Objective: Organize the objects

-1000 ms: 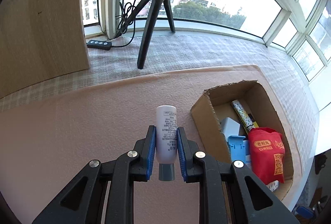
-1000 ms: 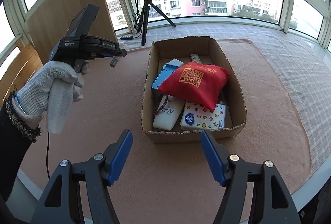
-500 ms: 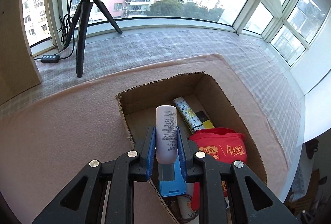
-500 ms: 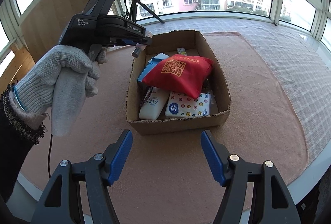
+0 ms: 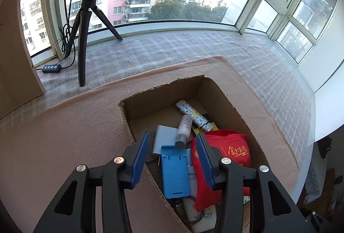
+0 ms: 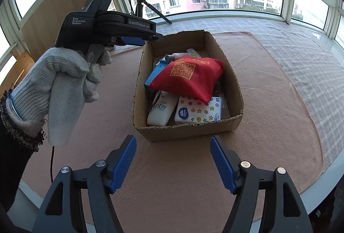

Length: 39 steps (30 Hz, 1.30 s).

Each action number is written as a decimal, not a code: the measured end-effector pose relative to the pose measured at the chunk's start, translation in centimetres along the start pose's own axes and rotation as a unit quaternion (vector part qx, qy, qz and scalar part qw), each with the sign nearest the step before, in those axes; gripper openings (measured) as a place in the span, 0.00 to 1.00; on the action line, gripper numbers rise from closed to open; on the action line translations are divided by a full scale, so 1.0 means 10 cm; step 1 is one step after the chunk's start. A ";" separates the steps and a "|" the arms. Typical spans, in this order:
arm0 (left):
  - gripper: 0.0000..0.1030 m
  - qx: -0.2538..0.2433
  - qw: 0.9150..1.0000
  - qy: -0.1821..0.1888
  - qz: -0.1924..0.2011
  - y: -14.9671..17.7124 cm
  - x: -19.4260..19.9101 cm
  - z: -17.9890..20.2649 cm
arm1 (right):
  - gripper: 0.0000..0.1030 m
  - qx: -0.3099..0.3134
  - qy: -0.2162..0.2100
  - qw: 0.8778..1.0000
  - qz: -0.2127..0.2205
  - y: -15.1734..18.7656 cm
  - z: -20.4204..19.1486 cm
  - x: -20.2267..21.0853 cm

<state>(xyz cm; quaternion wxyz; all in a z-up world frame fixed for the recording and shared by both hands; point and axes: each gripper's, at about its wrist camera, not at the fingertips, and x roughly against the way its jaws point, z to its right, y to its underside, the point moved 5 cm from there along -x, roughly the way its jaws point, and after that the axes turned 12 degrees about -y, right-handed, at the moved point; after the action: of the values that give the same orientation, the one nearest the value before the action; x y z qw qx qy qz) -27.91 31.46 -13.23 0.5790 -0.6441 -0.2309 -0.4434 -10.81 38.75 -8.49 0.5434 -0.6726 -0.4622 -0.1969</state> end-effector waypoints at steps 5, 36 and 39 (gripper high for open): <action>0.47 0.006 1.000 -0.011 0.004 0.11 0.18 -0.25 | 0.66 0.003 -0.004 1.000 -0.001 -0.05 -0.09 -0.04; 0.79 0.118 0.983 -0.132 0.053 1.70 1.90 -2.18 | 0.68 0.087 -0.024 0.996 0.008 -0.33 -1.50 -0.42; 0.80 0.120 0.980 -0.149 0.058 1.85 2.01 -2.23 | 0.68 0.095 -0.023 0.995 0.009 -0.32 -1.63 -0.46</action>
<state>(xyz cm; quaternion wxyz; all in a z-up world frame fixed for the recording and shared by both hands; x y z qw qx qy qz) -9.67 1.77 -7.76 0.6360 -0.6412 -0.3281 -0.2769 -11.91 21.91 -4.85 0.5956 -0.6264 -0.4853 -0.1314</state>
